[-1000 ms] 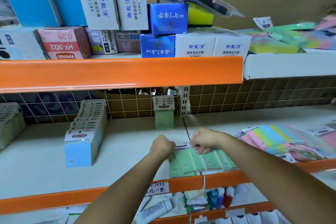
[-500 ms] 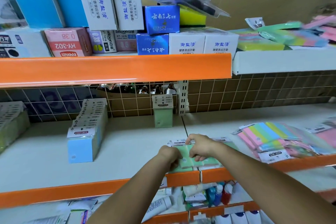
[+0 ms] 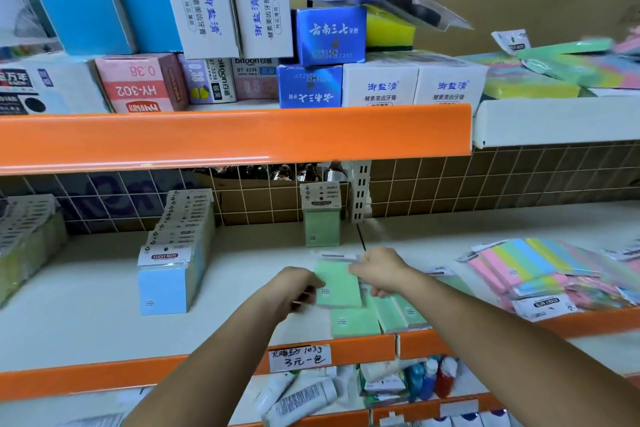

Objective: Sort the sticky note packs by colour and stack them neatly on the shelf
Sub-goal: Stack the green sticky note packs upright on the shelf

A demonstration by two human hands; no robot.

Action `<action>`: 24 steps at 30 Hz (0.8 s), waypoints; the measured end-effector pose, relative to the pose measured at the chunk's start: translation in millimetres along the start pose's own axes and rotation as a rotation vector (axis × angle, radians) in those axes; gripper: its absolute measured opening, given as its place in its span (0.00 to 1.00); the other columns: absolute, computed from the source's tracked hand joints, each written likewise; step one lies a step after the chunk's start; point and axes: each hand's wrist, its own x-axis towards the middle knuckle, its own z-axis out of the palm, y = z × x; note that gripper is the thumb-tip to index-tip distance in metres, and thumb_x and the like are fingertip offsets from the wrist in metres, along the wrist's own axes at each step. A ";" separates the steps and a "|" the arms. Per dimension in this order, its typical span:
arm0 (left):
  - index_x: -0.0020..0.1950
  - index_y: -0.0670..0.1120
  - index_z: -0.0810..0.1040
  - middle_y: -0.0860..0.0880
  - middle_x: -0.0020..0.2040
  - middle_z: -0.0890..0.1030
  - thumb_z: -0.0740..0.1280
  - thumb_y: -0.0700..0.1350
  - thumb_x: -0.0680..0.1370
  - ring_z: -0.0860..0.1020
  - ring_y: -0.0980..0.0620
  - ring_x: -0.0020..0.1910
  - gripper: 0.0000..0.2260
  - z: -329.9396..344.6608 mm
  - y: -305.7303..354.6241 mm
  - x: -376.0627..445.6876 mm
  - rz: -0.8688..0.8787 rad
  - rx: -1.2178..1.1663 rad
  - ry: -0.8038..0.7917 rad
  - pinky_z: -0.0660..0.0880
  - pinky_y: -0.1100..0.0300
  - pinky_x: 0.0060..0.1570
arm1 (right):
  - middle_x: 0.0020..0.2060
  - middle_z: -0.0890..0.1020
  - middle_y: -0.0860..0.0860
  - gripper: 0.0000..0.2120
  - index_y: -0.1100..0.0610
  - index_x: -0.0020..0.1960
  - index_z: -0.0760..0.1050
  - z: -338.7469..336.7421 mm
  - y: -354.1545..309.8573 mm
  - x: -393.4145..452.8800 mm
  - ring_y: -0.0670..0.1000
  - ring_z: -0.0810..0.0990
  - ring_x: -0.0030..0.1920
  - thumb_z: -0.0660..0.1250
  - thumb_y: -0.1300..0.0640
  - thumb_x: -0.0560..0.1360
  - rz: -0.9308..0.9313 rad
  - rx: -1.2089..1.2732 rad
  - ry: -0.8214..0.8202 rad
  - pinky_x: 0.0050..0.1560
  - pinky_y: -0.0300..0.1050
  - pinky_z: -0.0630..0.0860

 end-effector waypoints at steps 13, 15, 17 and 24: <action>0.48 0.45 0.82 0.46 0.43 0.84 0.61 0.34 0.72 0.81 0.43 0.44 0.13 24.3 1.2 50.9 0.174 -0.182 0.268 0.78 0.53 0.46 | 0.49 0.77 0.58 0.33 0.48 0.79 0.45 23.8 -13.9 33.7 0.55 0.75 0.39 0.56 0.58 0.78 -0.066 -0.028 0.077 0.36 0.44 0.71; 0.54 0.45 0.82 0.44 0.48 0.84 0.61 0.37 0.73 0.80 0.42 0.51 0.13 25.2 2.7 58.0 0.165 -0.153 0.323 0.77 0.53 0.52 | 0.46 0.75 0.58 0.34 0.48 0.79 0.39 25.7 -16.2 40.6 0.53 0.72 0.35 0.55 0.58 0.79 -0.063 -0.015 0.087 0.35 0.43 0.69; 0.58 0.44 0.79 0.43 0.51 0.83 0.61 0.39 0.76 0.79 0.41 0.54 0.13 25.1 7.5 60.1 0.168 -0.122 0.386 0.76 0.54 0.54 | 0.48 0.74 0.58 0.33 0.50 0.79 0.41 28.5 -19.0 47.9 0.53 0.71 0.35 0.54 0.58 0.79 -0.057 0.053 0.107 0.38 0.44 0.69; 0.60 0.39 0.74 0.42 0.56 0.79 0.63 0.36 0.76 0.76 0.42 0.55 0.13 21.8 16.6 66.6 0.218 -0.116 0.460 0.67 0.62 0.46 | 0.59 0.76 0.59 0.26 0.55 0.74 0.58 41.7 -26.6 65.5 0.57 0.75 0.50 0.57 0.60 0.77 -0.083 0.150 0.144 0.47 0.44 0.72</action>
